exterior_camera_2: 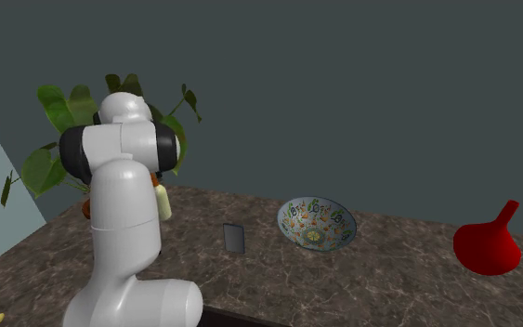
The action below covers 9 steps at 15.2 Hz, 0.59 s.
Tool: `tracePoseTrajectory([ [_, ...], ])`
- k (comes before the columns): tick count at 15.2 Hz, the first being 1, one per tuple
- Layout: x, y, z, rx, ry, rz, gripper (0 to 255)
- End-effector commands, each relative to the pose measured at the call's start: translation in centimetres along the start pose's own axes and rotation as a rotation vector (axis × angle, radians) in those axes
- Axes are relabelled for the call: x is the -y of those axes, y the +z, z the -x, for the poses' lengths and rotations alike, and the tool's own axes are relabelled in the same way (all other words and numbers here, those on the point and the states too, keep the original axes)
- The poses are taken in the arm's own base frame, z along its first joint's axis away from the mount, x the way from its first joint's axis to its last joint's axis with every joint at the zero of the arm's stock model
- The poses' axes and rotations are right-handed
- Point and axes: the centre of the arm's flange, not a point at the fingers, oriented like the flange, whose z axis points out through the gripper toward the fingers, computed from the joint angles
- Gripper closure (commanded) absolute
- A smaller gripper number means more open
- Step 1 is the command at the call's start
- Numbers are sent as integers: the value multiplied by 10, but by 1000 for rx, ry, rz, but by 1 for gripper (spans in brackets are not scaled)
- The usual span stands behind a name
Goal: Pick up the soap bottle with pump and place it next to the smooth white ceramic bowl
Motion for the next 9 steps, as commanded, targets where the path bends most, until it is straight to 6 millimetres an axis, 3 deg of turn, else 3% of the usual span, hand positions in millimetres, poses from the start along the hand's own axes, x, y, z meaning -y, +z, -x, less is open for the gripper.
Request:
tracePoseTrajectory([
  [1,0,-24,-1,0,0,0,0],
  [2,0,-34,-1,0,0,0,0],
  [9,0,-34,-1,0,0,0,0],
])
